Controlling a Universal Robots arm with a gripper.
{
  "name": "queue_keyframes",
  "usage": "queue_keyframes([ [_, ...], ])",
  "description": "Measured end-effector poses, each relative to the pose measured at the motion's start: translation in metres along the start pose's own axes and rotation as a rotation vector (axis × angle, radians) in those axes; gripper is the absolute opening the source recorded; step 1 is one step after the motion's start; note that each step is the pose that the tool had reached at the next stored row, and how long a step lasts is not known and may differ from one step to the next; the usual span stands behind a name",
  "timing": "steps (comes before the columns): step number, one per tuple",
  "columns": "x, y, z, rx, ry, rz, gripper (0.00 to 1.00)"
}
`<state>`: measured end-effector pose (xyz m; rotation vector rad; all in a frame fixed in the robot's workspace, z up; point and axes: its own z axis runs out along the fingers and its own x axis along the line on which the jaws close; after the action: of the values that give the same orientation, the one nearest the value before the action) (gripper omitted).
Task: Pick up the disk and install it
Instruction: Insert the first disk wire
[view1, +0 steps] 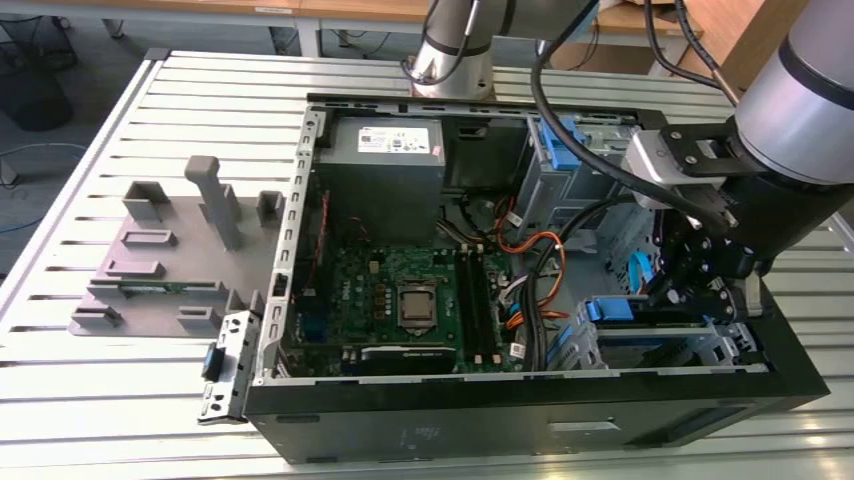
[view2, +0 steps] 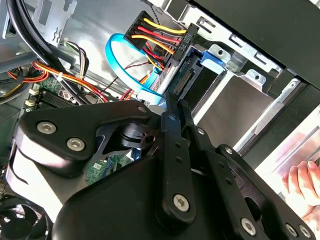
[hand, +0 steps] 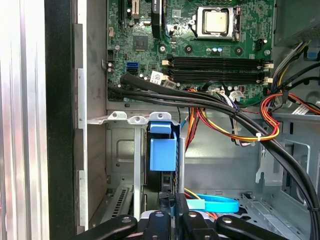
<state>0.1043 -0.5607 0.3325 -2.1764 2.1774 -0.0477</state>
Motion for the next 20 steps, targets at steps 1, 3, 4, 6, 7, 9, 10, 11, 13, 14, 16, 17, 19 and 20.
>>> queue_keyframes([
  [1, 0.0000, 0.0000, 0.0001, 0.0000, 0.0000, 0.000, 0.16],
  [3, 0.0000, 0.0001, 0.0013, 0.0001, -0.0005, 0.000, 0.16],
  [4, 0.0001, 0.0001, 0.0019, 0.0001, -0.0003, 0.000, 0.16],
  [6, 0.0001, 0.0002, 0.0029, 0.0000, 0.0003, 0.000, 0.16],
  [7, 0.0001, 0.0002, 0.0033, 0.0000, 0.0006, 0.000, 0.16],
  [9, 0.0001, 0.0002, 0.0035, 0.0000, 0.0004, 0.000, 0.16],
  [10, 0.0001, 0.0003, 0.0037, 0.0000, 0.0002, 0.000, 0.16],
  [11, 0.0001, 0.0003, 0.0038, 0.0000, 0.0000, 0.000, 0.16],
  [13, 0.0001, 0.0002, 0.0038, 0.0000, 0.0000, 0.000, 0.16],
  [14, 0.0001, 0.0003, 0.0038, 0.0000, -0.0001, 0.000, 0.16],
  [16, 0.0001, 0.0003, 0.0042, 0.0001, -0.0010, 0.000, 0.16],
  [17, 0.0001, 0.0003, 0.0042, 0.0001, -0.0008, 0.000, 0.17],
  [19, 0.0001, 0.0003, 0.0041, 0.0001, -0.0005, 0.000, 0.24],
  [20, 0.0001, 0.0002, 0.0037, 0.0000, 0.0000, 0.000, 0.24],
])
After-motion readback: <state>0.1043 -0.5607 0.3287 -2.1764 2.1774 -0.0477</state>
